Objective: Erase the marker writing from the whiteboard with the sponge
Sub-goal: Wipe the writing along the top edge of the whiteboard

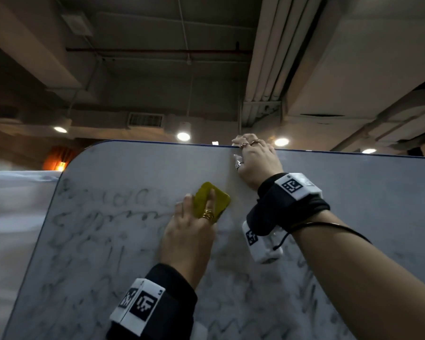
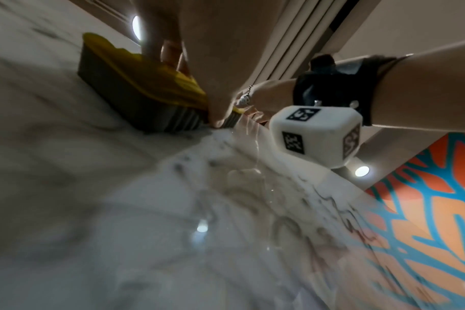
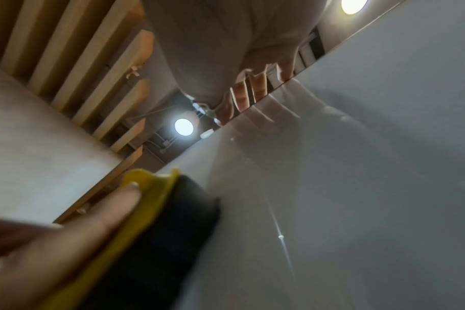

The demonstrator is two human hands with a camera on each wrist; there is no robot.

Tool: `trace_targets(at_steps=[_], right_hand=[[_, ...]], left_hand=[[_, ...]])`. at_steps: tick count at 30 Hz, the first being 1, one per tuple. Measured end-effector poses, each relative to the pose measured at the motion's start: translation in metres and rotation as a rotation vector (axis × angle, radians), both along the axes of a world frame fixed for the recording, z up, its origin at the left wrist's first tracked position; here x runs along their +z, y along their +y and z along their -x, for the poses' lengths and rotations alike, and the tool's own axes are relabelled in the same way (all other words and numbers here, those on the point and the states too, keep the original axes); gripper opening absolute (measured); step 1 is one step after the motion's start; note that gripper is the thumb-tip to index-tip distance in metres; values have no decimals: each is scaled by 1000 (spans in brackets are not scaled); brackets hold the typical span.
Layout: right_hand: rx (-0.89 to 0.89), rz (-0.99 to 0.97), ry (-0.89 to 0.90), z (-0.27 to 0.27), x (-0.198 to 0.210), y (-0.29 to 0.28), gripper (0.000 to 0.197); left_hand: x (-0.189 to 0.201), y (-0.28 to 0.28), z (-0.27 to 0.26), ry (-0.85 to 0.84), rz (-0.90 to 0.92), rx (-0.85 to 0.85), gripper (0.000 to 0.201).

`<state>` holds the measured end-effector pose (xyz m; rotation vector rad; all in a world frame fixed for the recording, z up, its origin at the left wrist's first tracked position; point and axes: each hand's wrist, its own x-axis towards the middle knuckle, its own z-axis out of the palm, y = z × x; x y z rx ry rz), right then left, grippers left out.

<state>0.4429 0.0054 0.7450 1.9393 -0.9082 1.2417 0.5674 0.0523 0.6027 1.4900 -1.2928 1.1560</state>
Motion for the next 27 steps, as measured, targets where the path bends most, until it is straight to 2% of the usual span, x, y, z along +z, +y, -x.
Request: trace_targets(at_steps=[3,5,8,12,14,17,19,22,24,27], right_hand=[[9,-10,11,-24,1,8,42],[-20,-36,4,-29,1,8,42],[-32,-71,13,-30,-1,5,46],[-61,-100,-1,-38,-2,3,45],[-75,-109,-44,-43,-2,5,44],[-123,-101,-135,-56,-3,13,43],[-241,-124,-156,-65,-4,21,46],[-355,-121,-150,-87,-4,33,59],[-314,-56,-116,-99,-3,36,61],[-138,-48,58,-112,-1,33,56]], left_hand=[[-3,6,-35,-64,40,15,64],[-6,15,-65,46,-2,-11,62],[-13,30,-111,280,-15,11,37],[-18,38,-117,378,25,48,33],[-15,31,-104,370,27,57,42],[-12,27,-86,216,-2,50,65],[-9,29,-85,123,-55,18,66],[-8,35,-120,-26,-43,77,65],[-5,41,-148,19,-29,107,64],[-2,48,-160,238,-82,159,61]])
